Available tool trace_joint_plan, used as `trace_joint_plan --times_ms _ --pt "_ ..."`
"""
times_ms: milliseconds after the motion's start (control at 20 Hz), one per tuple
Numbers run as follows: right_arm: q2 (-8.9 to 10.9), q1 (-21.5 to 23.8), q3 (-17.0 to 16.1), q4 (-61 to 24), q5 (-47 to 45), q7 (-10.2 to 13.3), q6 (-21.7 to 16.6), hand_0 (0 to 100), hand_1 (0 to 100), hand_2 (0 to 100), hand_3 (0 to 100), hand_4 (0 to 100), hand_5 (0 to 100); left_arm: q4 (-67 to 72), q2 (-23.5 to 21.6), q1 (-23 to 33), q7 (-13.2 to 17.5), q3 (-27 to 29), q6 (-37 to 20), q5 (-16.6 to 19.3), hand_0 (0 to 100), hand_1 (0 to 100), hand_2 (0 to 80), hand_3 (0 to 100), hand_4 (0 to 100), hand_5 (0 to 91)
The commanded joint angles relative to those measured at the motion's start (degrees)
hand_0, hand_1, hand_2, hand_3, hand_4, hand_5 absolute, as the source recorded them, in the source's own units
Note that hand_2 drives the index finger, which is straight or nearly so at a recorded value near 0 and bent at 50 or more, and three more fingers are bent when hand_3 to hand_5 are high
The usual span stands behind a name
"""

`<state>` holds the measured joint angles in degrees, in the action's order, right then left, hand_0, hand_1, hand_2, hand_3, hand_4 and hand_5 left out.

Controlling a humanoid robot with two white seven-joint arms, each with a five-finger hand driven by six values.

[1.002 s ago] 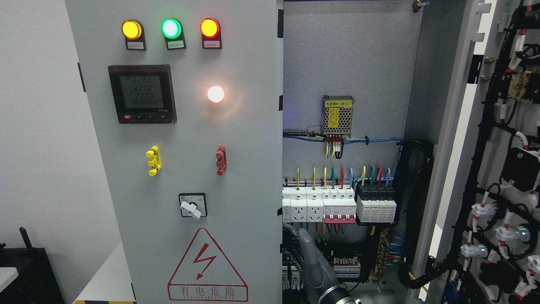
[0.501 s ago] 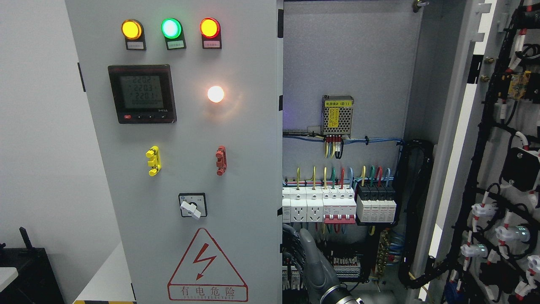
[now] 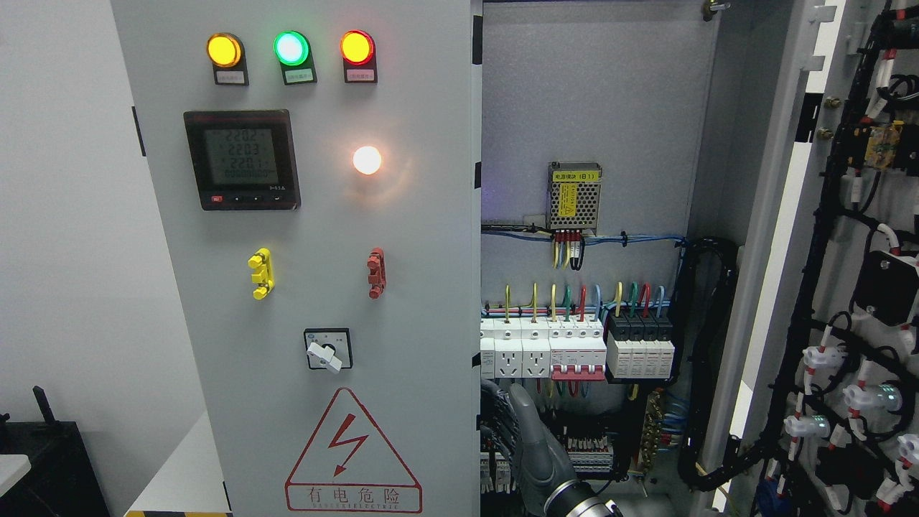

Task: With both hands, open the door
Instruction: 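Insert the right hand fingers behind the lit door's inner edge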

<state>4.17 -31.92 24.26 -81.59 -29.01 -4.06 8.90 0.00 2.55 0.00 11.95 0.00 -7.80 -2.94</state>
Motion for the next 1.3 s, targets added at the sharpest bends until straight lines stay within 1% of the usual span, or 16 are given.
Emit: trace_joint_plan --times_ms 0,50,250,401,551,601,701,901,1002,1102,1252 --pt "0.22 -0.5 -0.1 0.5 -0.7 -1.6 0.1 0 0 0 0 0 0 -0.5 0.0 1.8 0.0 -0.7 0.0 0.0 0 0 0.0 0 3 0.0" --pt "0.22 -0.5 -0.2 0.5 -0.8 -2.1 0.1 0 0 0 0 0 0 -0.5 0.0 1.8 0.0 -0.7 0.0 0.0 0 0 0.0 0 3 0.0" --pt "0.31 -1.0 -0.2 0.8 -0.8 -2.3 0.1 0 0 0 0 0 0 -0.5 0.0 1.8 0.0 -0.7 0.0 0.0 0 0 0.0 0 3 0.0" --pt "0.31 -1.6 -0.2 1.6 -0.8 -3.3 0.1 0 0 0 0 0 0 -0.5 0.0 1.8 0.0 -0.7 0.1 0.0 0 0 0.0 0 3 0.0" --pt "0.31 -1.6 -0.2 1.7 -0.8 -3.4 0.1 0 0 0 0 0 0 -0.5 0.0 1.8 0.0 -0.7 0.0 0.0 0 0 0.0 0 3 0.0" --pt "0.31 -1.6 -0.2 1.8 -0.8 -3.8 0.1 0 0 0 0 0 0 -0.5 0.0 1.8 0.0 -0.7 0.0 0.0 0 0 0.0 0 3 0.0" --pt "0.31 -1.6 -0.2 1.9 -0.8 -5.2 0.1 0 0 0 0 0 0 -0.5 0.0 1.8 0.0 -0.7 0.0 0.0 0 0 0.0 0 3 0.0" --pt "0.49 -1.7 -0.2 2.2 -0.8 -5.5 0.1 0 0 0 0 0 0 -0.5 0.0 1.8 0.0 -0.7 0.0 0.0 0 0 0.0 0 3 0.0" --pt "1.1 -1.7 -0.4 2.2 -1.0 -5.6 0.1 0 0 0 0 0 0 -0.5 0.0 1.8 0.0 -0.7 0.0 0.0 0 0 0.0 0 3 0.0" --pt "1.28 -1.7 -0.4 2.2 -3.0 -7.0 0.2 0 0 0 0 0 0 -0.5 0.0 1.8 0.0 -0.7 0.0 0.0 0 0 0.0 0 3 0.0" --pt "1.45 -1.9 -0.4 2.3 -3.4 -7.5 0.2 0 0 0 0 0 0 -0.5 0.0 1.8 0.0 -0.7 0.0 0.0 0 0 0.0 0 3 0.0"
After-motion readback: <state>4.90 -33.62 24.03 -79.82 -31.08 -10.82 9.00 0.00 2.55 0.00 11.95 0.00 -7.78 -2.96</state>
